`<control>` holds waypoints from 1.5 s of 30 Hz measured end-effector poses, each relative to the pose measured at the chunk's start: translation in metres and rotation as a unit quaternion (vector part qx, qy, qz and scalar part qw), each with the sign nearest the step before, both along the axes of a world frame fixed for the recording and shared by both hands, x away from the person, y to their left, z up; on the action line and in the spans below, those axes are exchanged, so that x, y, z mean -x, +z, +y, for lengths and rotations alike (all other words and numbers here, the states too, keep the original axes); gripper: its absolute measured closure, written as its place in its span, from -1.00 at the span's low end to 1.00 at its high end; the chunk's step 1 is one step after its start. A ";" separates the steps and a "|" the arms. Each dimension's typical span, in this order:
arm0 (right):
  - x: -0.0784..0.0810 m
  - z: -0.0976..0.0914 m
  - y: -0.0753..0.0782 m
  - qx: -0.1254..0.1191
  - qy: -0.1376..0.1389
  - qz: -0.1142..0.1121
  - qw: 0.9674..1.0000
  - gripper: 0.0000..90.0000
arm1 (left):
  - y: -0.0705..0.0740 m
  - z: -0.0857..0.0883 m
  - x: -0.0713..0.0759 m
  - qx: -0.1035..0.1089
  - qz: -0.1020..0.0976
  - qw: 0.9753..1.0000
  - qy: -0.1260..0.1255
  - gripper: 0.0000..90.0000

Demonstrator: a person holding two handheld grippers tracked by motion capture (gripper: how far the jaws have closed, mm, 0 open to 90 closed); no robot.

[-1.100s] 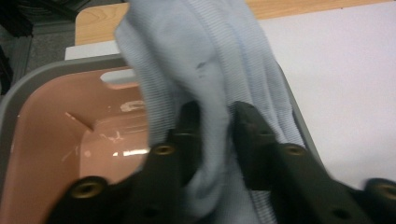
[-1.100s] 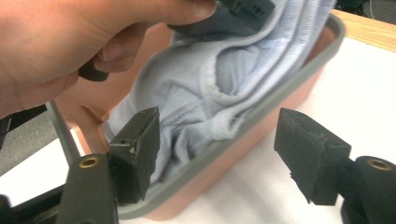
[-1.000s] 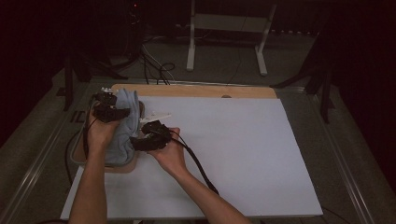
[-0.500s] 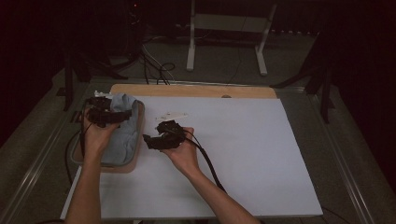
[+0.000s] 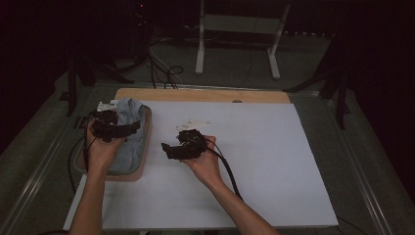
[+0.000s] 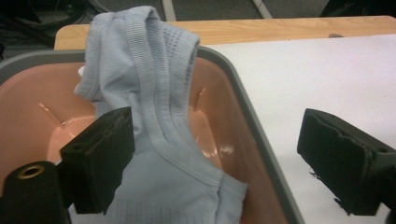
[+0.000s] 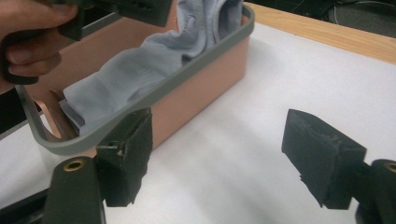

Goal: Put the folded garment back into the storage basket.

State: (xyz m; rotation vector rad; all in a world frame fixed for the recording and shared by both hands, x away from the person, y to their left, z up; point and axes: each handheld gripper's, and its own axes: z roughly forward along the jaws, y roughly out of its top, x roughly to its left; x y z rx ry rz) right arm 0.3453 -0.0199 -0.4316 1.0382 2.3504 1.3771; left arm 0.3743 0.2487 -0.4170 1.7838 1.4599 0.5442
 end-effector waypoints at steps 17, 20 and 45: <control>0.006 -0.045 0.002 -0.007 -0.011 -0.010 1.000 -0.64 | 0.002 -0.022 0.028 -0.004 -0.028 0.998 -0.051 -0.99; 0.007 -0.055 0.001 -0.006 -0.014 -0.013 1.000 -0.66 | 0.001 -0.025 0.035 -0.010 -0.034 0.998 -0.057 -0.99; 0.025 -0.132 0.002 -0.020 -0.045 -0.040 0.998 -0.70 | -0.018 -0.024 0.080 0.011 -0.068 0.995 -0.065 -0.99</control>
